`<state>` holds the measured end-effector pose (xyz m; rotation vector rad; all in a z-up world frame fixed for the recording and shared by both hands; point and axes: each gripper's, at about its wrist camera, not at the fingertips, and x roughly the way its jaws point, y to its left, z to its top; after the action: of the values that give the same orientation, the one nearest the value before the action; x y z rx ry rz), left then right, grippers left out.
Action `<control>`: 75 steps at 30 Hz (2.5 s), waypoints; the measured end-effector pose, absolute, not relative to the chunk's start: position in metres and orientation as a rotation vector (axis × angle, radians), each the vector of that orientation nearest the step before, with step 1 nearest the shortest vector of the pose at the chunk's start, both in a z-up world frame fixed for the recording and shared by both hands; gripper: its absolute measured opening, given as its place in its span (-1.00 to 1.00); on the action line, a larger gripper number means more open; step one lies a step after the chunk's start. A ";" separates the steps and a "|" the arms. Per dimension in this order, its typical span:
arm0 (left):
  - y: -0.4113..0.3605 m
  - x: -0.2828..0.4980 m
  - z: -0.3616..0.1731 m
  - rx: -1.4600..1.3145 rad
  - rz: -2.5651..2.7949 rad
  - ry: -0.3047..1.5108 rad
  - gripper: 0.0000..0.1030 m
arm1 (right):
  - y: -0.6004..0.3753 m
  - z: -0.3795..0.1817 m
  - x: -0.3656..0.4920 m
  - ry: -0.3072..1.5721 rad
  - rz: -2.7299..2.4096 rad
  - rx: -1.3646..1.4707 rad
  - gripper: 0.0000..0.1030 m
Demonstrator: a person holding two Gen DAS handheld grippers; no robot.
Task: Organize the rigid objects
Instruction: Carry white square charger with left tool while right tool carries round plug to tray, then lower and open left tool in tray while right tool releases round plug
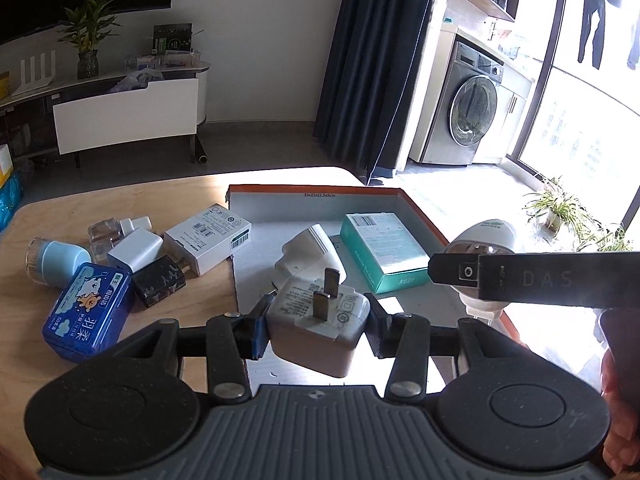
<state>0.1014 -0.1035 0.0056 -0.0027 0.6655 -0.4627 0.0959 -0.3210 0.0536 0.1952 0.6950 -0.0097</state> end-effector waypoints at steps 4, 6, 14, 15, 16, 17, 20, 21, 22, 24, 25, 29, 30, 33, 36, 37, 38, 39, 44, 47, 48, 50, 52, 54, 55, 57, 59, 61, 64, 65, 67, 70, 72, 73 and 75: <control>-0.110 0.105 0.004 0.001 -0.471 0.674 -0.10 | -0.327 0.054 0.098 0.692 -0.020 0.197 0.51; -0.113 0.107 0.003 0.002 -0.475 0.677 -0.10 | -0.330 0.054 0.099 0.690 -0.028 0.198 0.51; -0.125 0.112 0.000 0.021 -0.488 0.682 -0.10 | -0.338 0.050 0.104 0.696 -0.045 0.200 0.51; -0.126 0.113 0.000 0.022 -0.487 0.684 -0.10 | -0.338 0.049 0.105 0.696 -0.047 0.201 0.51; -0.127 0.114 -0.001 0.022 -0.488 0.684 -0.10 | -0.339 0.049 0.105 0.697 -0.048 0.202 0.51; -0.128 0.115 -0.001 0.023 -0.488 0.684 -0.10 | -0.340 0.048 0.106 0.698 -0.049 0.203 0.51; -0.131 0.116 -0.002 0.027 -0.488 0.687 -0.10 | -0.341 0.047 0.108 0.702 -0.052 0.203 0.51; -0.132 0.117 -0.003 0.028 -0.489 0.688 -0.10 | -0.341 0.046 0.108 0.703 -0.052 0.202 0.51; -0.133 0.117 -0.003 0.030 -0.490 0.690 -0.10 | -0.341 0.046 0.109 0.705 -0.053 0.200 0.51; -0.135 0.118 -0.004 0.032 -0.492 0.692 -0.10 | -0.342 0.045 0.111 0.708 -0.055 0.197 0.51; -0.136 0.118 -0.005 0.033 -0.495 0.693 -0.10 | -0.341 0.044 0.112 0.710 -0.057 0.196 0.51; -0.138 0.120 -0.006 0.037 -0.500 0.702 -0.10 | -0.342 0.040 0.117 0.719 -0.059 0.191 0.51; -0.139 0.121 -0.007 0.039 -0.501 0.703 -0.10 | -0.342 0.040 0.118 0.722 -0.059 0.188 0.51; -0.140 0.123 -0.010 0.038 -0.502 0.712 -0.10 | -0.342 0.037 0.121 0.728 -0.061 0.186 0.51; -0.144 0.124 -0.012 0.043 -0.506 0.718 -0.10 | -0.342 0.036 0.125 0.735 -0.061 0.181 0.51; -0.145 0.124 -0.013 0.044 -0.508 0.720 -0.10 | -0.343 0.035 0.126 0.736 -0.062 0.179 0.51; -0.146 0.125 -0.014 0.044 -0.510 0.722 -0.10 | -0.343 0.034 0.127 0.738 -0.064 0.178 0.51; -0.146 0.125 -0.015 0.045 -0.512 0.724 -0.10 | -0.343 0.034 0.128 0.740 -0.066 0.177 0.51; -0.152 0.126 -0.017 0.045 -0.521 0.730 -0.10 | -0.343 0.031 0.134 0.757 -0.070 0.172 0.52; -0.156 0.127 -0.019 0.052 -0.526 0.734 -0.10 | -0.343 0.030 0.135 0.753 -0.076 0.168 0.56; -0.157 0.127 -0.019 0.054 -0.528 0.736 -0.10 | -0.344 0.031 0.135 0.745 -0.082 0.171 0.57; -0.159 0.129 -0.020 0.055 -0.530 0.739 -0.10 | -0.348 0.035 0.131 0.708 -0.082 0.189 0.57; -0.160 0.129 -0.021 0.054 -0.530 0.741 -0.10 | -0.351 0.039 0.128 0.689 -0.095 0.197 0.57; -0.161 0.131 -0.021 0.053 -0.526 0.744 -0.10 | -0.356 0.042 0.125 0.674 -0.106 0.204 0.57; -0.162 0.132 -0.021 0.053 -0.525 0.744 -0.10 | -0.358 0.044 0.124 0.669 -0.109 0.209 0.57; -0.164 0.134 -0.021 0.049 -0.533 0.751 -0.10 | -0.361 0.047 0.121 0.659 -0.119 0.215 0.57; -0.166 0.134 -0.020 0.052 -0.543 0.755 -0.09 | -0.362 0.049 0.118 0.653 -0.120 0.220 0.57; -0.165 0.132 -0.018 0.050 -0.549 0.744 -0.02 | -0.362 0.051 0.115 0.646 -0.120 0.223 0.57; -0.161 0.129 -0.011 0.041 -0.535 0.726 0.15 | -0.361 0.053 0.113 0.640 -0.111 0.226 0.57; -0.159 0.129 -0.009 0.039 -0.528 0.722 0.18 | -0.360 0.054 0.113 0.638 -0.107 0.226 0.57; -0.154 0.128 -0.004 0.034 -0.512 0.712 0.22 | -0.357 0.056 0.111 0.635 -0.100 0.223 0.57; -0.146 0.127 0.001 0.028 -0.479 0.709 0.35 | -0.351 0.058 0.110 0.633 -0.088 0.217 0.57; -0.140 0.126 0.005 0.025 -0.454 0.704 0.41 | -0.349 0.059 0.110 0.633 -0.081 0.215 0.57; -0.137 0.126 0.006 0.021 -0.445 0.702 0.47 | -0.348 0.060 0.109 0.634 -0.076 0.216 0.57; -0.130 0.124 0.010 0.016 -0.420 0.696 0.57 | -0.344 0.060 0.108 0.636 -0.061 0.212 0.57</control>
<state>0.1243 -0.1304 0.0101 0.0159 0.6957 -0.4205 0.1076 -0.3435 0.0604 0.2122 0.6361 -0.0605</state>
